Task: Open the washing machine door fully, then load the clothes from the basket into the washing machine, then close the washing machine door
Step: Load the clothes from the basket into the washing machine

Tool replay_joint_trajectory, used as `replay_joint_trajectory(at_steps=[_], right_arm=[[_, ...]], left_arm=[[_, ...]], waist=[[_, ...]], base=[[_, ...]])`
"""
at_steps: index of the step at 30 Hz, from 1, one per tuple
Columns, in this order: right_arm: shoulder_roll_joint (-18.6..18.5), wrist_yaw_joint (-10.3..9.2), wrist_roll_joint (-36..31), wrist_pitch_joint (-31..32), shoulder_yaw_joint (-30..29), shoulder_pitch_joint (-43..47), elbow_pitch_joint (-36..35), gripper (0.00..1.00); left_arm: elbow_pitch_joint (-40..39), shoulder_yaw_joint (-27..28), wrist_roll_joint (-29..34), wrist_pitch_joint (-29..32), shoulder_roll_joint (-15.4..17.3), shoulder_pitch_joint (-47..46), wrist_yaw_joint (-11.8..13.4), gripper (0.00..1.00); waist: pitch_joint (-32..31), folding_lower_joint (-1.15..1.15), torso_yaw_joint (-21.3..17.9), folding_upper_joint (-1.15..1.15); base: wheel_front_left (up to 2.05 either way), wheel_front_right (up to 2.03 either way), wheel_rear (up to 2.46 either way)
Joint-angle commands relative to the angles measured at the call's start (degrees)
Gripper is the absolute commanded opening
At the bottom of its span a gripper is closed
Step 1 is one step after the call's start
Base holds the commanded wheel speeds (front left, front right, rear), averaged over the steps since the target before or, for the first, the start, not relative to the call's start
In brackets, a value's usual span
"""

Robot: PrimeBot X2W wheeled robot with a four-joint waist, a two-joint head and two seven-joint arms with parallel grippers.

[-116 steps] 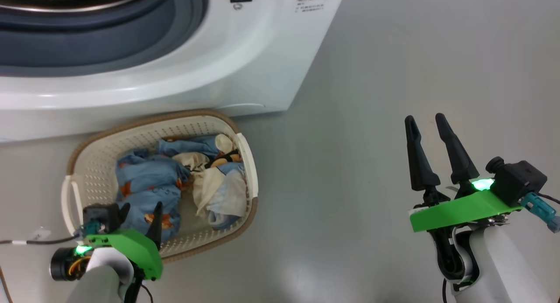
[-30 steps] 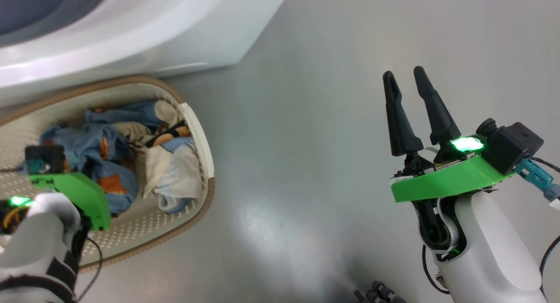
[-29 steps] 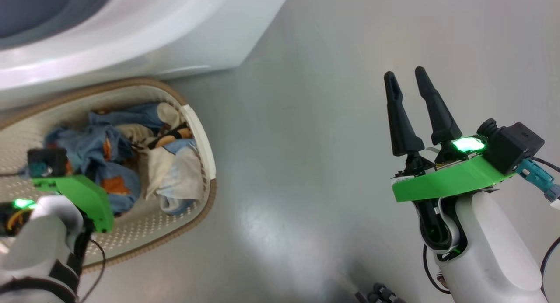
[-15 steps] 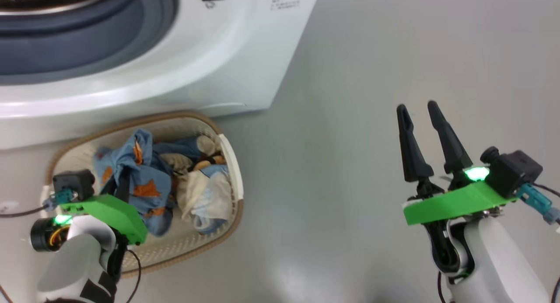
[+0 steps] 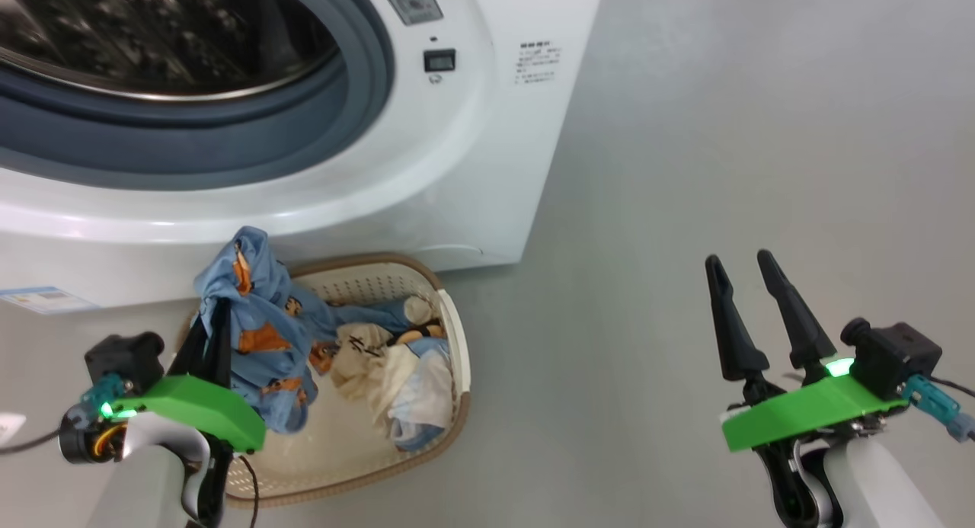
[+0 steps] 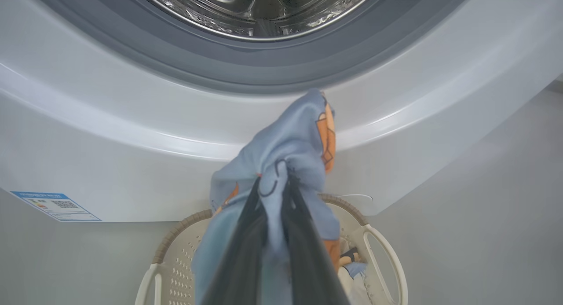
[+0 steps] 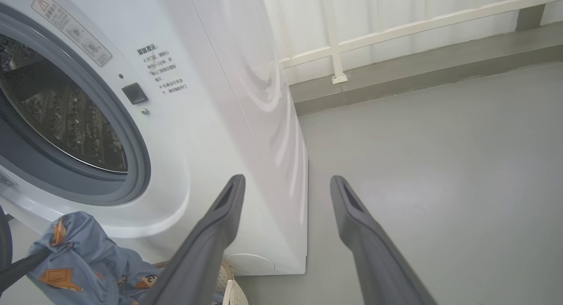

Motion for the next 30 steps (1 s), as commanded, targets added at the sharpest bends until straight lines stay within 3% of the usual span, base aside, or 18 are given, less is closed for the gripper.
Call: replay_joint_trajectory(at_steps=[1,16,30], right_arm=[[-0.91,0.32,-0.03,-0.46,0.72,1.23,-1.07,1.00],[-2.73,0.32,0.61,-0.46,0.50,7.08,-0.56,1.00],[-3.24,0.32,0.54,-0.46,-0.76,9.11,-1.22,1.00]], left_arm=[[-2.66,2.26,0.85,-0.77,1.12,1.54,-0.17,0.00],[-24.74,8.64,5.89,-0.77,-2.56,15.44,-0.19,0.00],[-36.72,11.99,7.26,-0.77,-4.97,23.85,-0.19,0.00]], waist=[[-2.94,0.01,1.93,0.00],[-10.16,0.01,3.89,0.00],[-11.03,0.01,4.98,0.00]], base=[[0.00,0.00,0.00],[0.00,0.00,0.00],[0.00,0.00,0.00]])
